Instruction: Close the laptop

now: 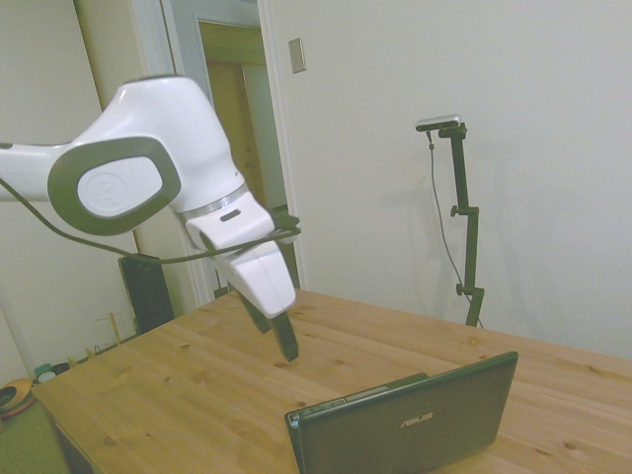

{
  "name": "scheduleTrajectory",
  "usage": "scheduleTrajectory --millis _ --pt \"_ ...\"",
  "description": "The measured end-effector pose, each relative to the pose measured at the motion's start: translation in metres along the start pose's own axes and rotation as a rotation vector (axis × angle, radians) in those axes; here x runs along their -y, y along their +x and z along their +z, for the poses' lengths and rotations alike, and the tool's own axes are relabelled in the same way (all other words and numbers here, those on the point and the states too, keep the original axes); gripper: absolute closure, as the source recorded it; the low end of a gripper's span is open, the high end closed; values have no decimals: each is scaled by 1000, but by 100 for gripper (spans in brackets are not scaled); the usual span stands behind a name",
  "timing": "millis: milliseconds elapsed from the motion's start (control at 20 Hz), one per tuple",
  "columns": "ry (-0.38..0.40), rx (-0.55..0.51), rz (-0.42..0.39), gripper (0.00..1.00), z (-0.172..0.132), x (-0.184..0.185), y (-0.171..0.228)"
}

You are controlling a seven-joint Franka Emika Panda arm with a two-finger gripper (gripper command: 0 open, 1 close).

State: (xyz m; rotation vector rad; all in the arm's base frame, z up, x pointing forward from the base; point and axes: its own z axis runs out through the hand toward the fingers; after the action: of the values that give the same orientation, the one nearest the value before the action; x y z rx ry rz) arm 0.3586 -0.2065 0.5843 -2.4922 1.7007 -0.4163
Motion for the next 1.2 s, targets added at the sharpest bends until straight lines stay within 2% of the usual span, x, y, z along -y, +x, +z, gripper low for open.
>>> scheduleTrajectory --millis 250,500,700,1200 --pt "16 -23 70 0 -42 -35 46" --pt "22 -37 165 0 -61 -104 87" --pt "6 -37 236 0 -57 -150 114" --pt "-85 45 336 0 -33 -193 174"
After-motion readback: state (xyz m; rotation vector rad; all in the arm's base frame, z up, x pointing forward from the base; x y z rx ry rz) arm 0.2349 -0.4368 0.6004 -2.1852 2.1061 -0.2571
